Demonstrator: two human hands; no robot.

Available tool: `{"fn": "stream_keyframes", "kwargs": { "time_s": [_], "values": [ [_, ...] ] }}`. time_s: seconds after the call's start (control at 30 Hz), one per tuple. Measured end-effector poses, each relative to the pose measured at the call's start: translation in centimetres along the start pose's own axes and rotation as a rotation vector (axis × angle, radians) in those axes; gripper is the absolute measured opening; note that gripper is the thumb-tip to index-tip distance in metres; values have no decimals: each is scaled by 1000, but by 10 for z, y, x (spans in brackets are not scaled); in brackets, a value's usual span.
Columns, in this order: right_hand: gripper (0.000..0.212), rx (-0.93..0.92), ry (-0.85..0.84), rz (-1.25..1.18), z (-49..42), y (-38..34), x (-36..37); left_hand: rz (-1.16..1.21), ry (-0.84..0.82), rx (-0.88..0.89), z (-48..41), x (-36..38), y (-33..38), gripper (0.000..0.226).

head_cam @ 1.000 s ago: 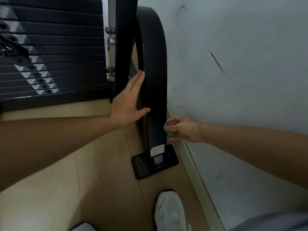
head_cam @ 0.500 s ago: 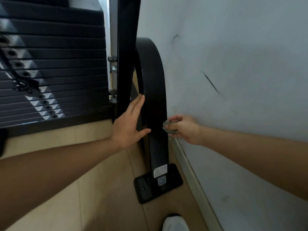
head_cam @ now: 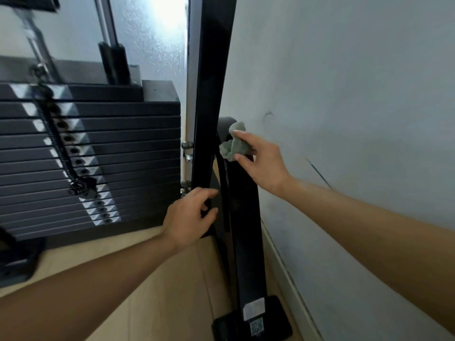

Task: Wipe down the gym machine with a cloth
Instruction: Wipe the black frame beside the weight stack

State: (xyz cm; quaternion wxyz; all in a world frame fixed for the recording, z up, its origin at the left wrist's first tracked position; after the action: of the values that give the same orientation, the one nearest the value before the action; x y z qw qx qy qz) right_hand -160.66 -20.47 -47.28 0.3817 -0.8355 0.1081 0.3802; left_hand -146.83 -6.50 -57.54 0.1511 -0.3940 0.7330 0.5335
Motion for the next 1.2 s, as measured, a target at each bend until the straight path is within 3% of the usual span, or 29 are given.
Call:
{"fn": "stream_keyframes", "kwargs": {
  "time_s": [0.1, 0.17, 0.27, 0.37, 0.53, 0.73, 0.9, 1.2],
  "values": [
    [62, -85, -62, 48, 0, -6, 11, 46, 136, -85, -12, -17, -2, 35],
    [54, -86, -20, 9, -1, -9, 13, 131, 211, -146, -22, -29, 0, 36],
    [43, -24, 35, -173, -5, -18, 15, 417, 210, -269, -39, -36, 7, 45],
    [46, 14, -48, -295, -6, -29, 21, 625, 234, -365, -57, -37, 12, 46],
    [44, 36, 4, -174, -16, -29, 14, 372, 414, -350, -72, -57, 21, 8],
    [15, 46, 5, 99, -34, -23, 12, -58, 543, -137, -80, -90, 42, 10],
    [16, 245, 251, -121, -51, -29, -2, -317, 584, 70, -91, -114, 64, 12],
    [14, 463, 299, -724, -74, -44, -7, -230, 680, -8, -117, -143, 95, 21]
  ]
}}
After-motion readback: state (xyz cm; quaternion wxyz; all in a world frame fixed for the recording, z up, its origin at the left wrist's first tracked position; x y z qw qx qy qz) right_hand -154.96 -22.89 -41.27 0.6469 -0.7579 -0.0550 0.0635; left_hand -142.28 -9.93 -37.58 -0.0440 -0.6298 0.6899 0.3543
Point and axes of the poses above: each hand's wrist, its own z-axis away from the middle knuckle, its own x-axis out of the palm, y = z × x, the point moved 4 cm from there along -z, towards the middle knuckle, and after that the axes turned 5 degrees about z, right-handed, at the moved point
